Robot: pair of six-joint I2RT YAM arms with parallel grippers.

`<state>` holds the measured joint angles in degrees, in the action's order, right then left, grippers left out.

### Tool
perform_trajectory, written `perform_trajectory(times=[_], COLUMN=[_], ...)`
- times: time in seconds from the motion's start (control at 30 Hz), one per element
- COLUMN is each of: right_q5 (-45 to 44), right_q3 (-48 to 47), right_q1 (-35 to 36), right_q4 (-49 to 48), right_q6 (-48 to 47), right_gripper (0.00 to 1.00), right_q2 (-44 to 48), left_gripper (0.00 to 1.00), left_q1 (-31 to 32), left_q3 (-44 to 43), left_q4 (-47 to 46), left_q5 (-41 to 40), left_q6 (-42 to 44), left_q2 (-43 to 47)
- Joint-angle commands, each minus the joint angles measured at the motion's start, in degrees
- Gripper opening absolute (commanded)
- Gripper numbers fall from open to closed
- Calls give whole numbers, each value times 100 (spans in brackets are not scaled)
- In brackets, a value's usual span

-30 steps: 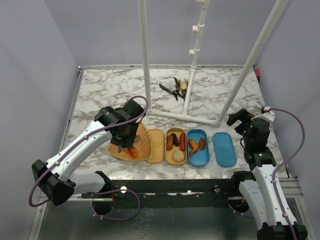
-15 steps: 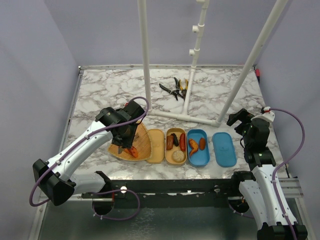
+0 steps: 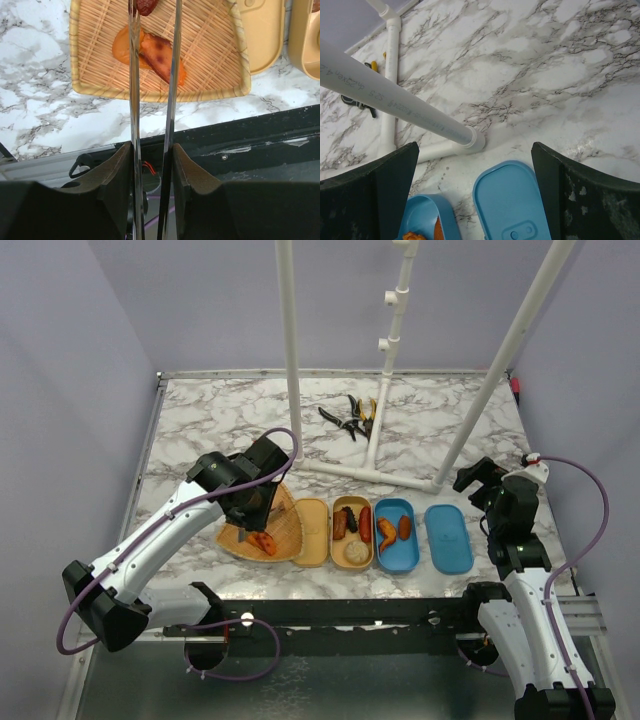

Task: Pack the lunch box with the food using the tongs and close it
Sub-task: Pick up the fake food from the plate.

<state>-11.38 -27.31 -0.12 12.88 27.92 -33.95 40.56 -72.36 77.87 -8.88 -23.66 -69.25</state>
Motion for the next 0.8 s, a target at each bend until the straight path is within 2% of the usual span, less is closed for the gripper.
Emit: perform_trajectory(times=[0.0, 0.27, 0.47, 0.63, 0.77], right_q5=[16, -56, -57, -90, -101], right_q3=[59, 15, 15, 17, -8], right_q1=[-14, -14, -14, -14, -14], right_q4=[-111, -76, -84, -93, -87], right_q6=[12, -24, -15, -15, -32], right_gripper=[100, 100, 100, 100, 100], right_q2=[-15, -57, -141, -162, -205], left_gripper=[23, 22, 22, 22, 21], left_q1=[22, 358, 829, 1401, 1779], left_q3=[-167, -654, -1110, -1323, -1358], left_q4=[-97, -159, -420, -1169, -1535], left_q5=[307, 542, 666, 870, 884], left_q6=[171, 371, 410, 407, 789], left_q2=[203, 203, -228, -608, -991])
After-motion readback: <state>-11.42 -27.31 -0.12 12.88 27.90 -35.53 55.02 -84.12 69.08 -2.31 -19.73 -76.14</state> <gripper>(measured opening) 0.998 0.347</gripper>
